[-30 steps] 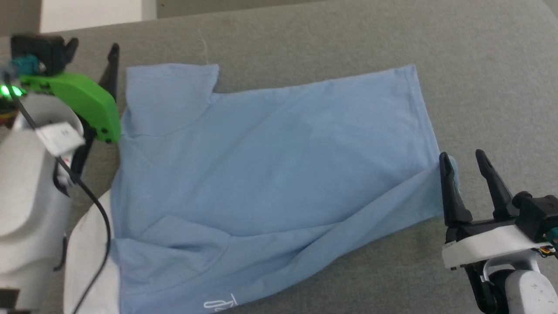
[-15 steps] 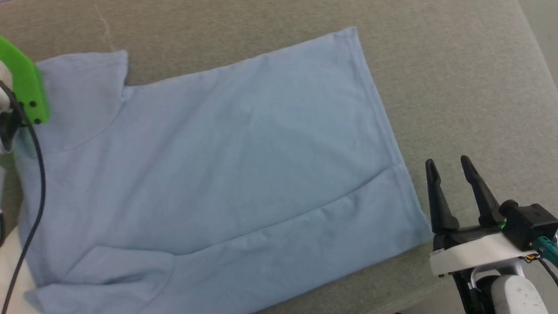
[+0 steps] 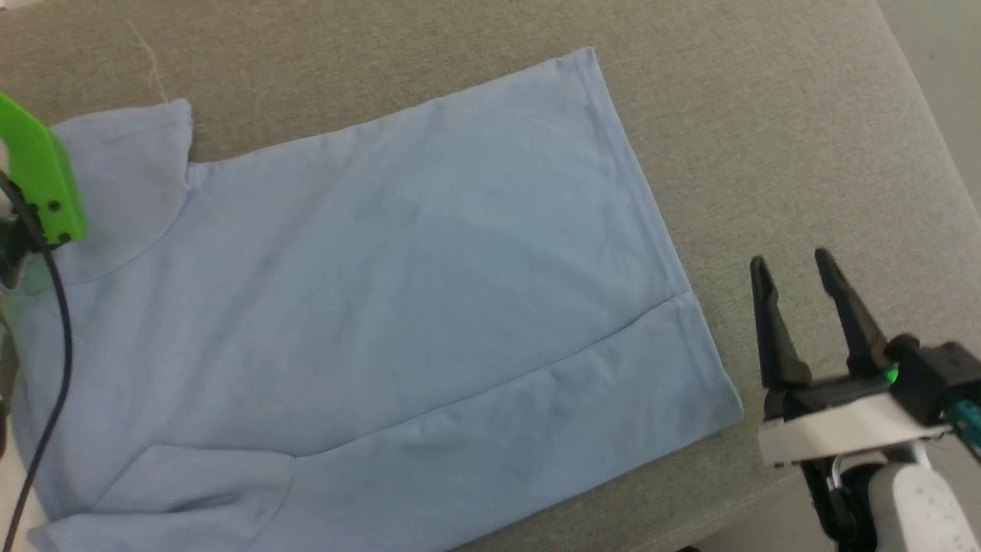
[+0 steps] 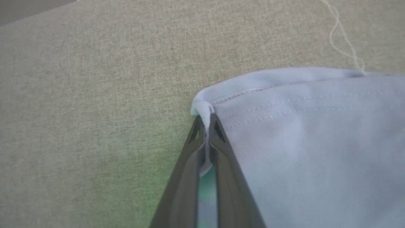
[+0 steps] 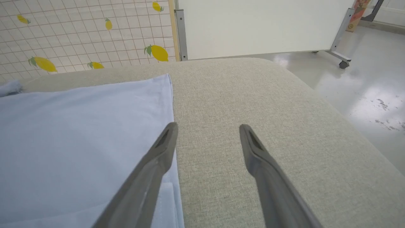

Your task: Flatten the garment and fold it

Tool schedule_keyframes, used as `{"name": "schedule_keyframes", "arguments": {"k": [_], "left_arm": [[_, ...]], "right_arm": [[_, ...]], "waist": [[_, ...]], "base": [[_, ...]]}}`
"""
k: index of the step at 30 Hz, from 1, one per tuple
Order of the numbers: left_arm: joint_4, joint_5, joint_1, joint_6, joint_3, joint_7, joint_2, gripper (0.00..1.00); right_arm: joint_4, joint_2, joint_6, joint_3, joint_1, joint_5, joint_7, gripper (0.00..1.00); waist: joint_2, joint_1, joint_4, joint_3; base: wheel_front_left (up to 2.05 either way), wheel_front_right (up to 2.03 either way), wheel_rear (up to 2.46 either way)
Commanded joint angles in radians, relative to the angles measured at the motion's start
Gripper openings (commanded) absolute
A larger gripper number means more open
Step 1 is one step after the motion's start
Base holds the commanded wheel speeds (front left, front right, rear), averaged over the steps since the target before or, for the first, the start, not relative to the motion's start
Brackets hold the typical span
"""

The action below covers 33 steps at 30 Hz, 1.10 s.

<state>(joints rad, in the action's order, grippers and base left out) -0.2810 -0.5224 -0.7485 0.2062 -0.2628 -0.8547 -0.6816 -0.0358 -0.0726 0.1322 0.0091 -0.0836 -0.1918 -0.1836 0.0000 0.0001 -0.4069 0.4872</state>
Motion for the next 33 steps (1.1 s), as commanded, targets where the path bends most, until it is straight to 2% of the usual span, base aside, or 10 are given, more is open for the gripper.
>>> {"name": "schedule_keyframes", "arguments": {"k": [1, 7, 12, 16, 21, 27, 28, 29, 31, 33], "left_arm": [[-0.002, -0.004, 0.035, -0.011, -0.011, 0.013, 0.016, 0.00], [0.017, 0.012, 0.008, -0.054, -0.032, 0.135, 0.051, 0.00], [0.004, 0.019, -0.046, -0.089, -0.058, 0.231, 0.108, 0.00], [-0.022, 0.028, -0.103, -0.114, -0.086, 0.282, 0.157, 0.00], [-0.058, 0.039, -0.165, -0.143, -0.120, 0.322, 0.204, 0.00], [-0.094, 0.037, -0.200, -0.169, -0.141, 0.357, 0.236, 0.00], [-0.100, 0.037, -0.203, -0.173, -0.144, 0.361, 0.238, 0.00], [-0.107, 0.036, -0.206, -0.177, -0.147, 0.364, 0.239, 0.00], [-0.119, 0.035, -0.208, -0.183, -0.150, 0.370, 0.240, 0.00], [-0.130, 0.032, -0.206, -0.190, -0.151, 0.385, 0.241, 0.00]], "right_arm": [[-0.013, -0.010, -0.002, 0.007, -0.042, 0.007, 0.007, 1.00], [0.009, -0.052, -0.002, 0.042, -0.235, -0.004, 0.124, 1.00], [0.185, -0.074, -0.002, 0.042, -0.473, -0.063, 0.363, 1.00], [0.372, -0.058, -0.002, 0.006, -0.649, -0.091, 0.569, 1.00], [0.558, -0.060, -0.002, -0.051, -0.809, -0.037, 0.763, 1.00], [0.684, -0.049, -0.002, -0.131, -0.903, 0.051, 0.930, 1.00], [0.697, -0.047, -0.002, -0.138, -0.909, 0.061, 0.955, 0.75], [0.709, -0.044, -0.002, -0.144, -0.916, 0.073, 0.985, 0.35], [0.722, -0.038, -0.002, -0.150, -0.919, 0.091, 1.038, 0.00], [0.722, -0.032, -0.002, -0.152, -0.914, 0.101, 1.071, 0.00]], "waist": [[0.0000, -0.0001, 0.018, -0.015], [0.0000, -0.0001, 0.076, -0.034], [0.0000, -0.0001, 0.150, -0.013], [0.0000, -0.0001, 0.209, 0.024], [0.0000, -0.0001, 0.269, 0.068], [0.0000, -0.0001, 0.308, 0.096], [0.0000, -0.0001, 0.310, 0.097], [0.0000, -0.0001, 0.312, 0.097], [0.0000, -0.0001, 0.313, 0.095], [0.0000, -0.0001, 0.311, 0.085]], "base": [[0.00, 0.00, 0.00], [0.00, 0.00, 0.00], [0.00, 0.00, 0.00], [0.00, 0.00, 0.00], [0.00, 0.00, 0.00], [0.00, 0.00, 0.00], [0.00, 0.00, 0.00], [0.00, 0.00, 0.00], [0.00, 0.00, 0.00], [0.00, 0.00, 0.00]]}}
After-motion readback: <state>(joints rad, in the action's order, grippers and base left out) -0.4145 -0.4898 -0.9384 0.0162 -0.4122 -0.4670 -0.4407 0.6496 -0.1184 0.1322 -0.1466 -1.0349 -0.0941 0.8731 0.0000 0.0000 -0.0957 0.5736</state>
